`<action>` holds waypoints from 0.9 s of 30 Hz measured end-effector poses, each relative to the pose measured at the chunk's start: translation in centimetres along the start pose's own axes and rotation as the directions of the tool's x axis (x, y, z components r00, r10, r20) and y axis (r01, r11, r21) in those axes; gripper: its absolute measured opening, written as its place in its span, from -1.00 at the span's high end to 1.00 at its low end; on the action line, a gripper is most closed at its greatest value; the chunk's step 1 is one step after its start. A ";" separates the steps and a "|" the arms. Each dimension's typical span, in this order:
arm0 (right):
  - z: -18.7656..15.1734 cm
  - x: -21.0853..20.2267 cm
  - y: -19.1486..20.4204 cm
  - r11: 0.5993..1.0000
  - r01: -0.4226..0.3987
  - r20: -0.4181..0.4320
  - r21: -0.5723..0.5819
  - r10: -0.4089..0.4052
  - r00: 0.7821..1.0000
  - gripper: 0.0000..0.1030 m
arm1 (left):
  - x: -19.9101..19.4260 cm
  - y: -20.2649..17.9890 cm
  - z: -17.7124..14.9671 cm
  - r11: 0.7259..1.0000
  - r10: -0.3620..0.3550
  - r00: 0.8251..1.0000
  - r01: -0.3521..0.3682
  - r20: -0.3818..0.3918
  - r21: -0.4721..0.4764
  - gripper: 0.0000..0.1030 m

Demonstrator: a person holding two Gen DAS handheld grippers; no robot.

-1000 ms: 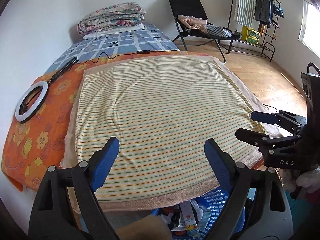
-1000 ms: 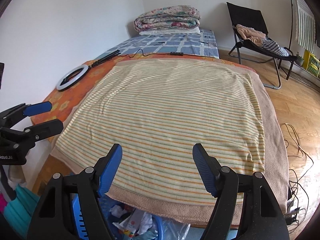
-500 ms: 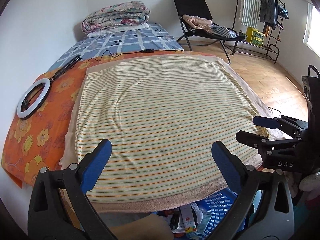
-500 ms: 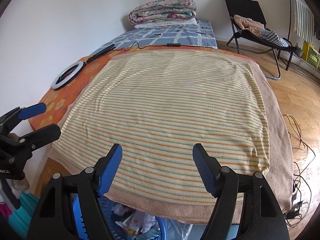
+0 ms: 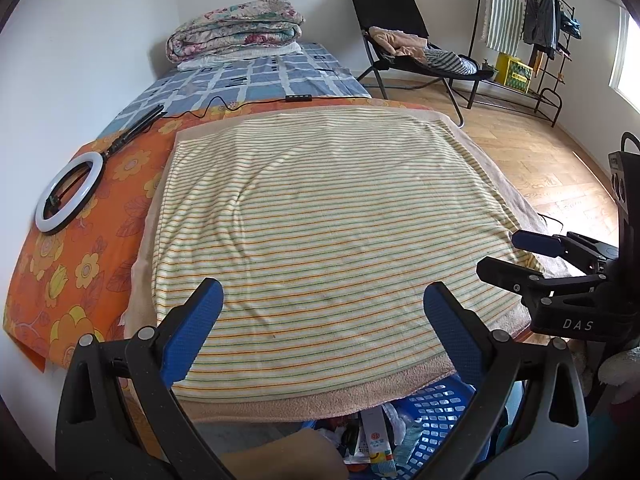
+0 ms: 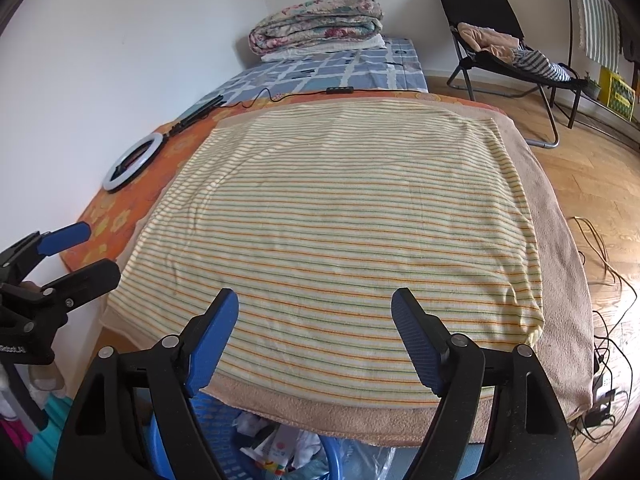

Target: Collect trash

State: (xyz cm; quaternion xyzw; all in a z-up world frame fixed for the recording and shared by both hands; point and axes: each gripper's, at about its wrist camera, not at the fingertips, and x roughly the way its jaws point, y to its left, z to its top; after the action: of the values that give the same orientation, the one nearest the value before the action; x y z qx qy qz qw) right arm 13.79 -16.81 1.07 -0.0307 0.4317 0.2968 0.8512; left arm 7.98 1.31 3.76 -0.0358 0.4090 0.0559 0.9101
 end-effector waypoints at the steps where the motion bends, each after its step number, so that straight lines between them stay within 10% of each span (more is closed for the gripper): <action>1: 0.0 0.0 0.0 1.000 0.003 0.001 -0.001 -0.003 1.000 -0.53 | 0.0 0.0 0.0 1.000 -0.002 1.000 0.002 0.000 0.000 -0.98; 27: -0.1 0.2 0.1 1.000 0.008 -0.011 0.002 -0.008 1.000 -0.54 | -0.1 -0.1 -0.1 1.000 0.000 1.000 0.000 0.002 0.000 -0.98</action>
State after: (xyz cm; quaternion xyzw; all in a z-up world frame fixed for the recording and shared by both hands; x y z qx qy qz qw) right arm 13.75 -16.61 0.88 -0.0334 0.4366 0.2927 0.8501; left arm 7.88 1.20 3.78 -0.0359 0.4083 0.0559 0.9104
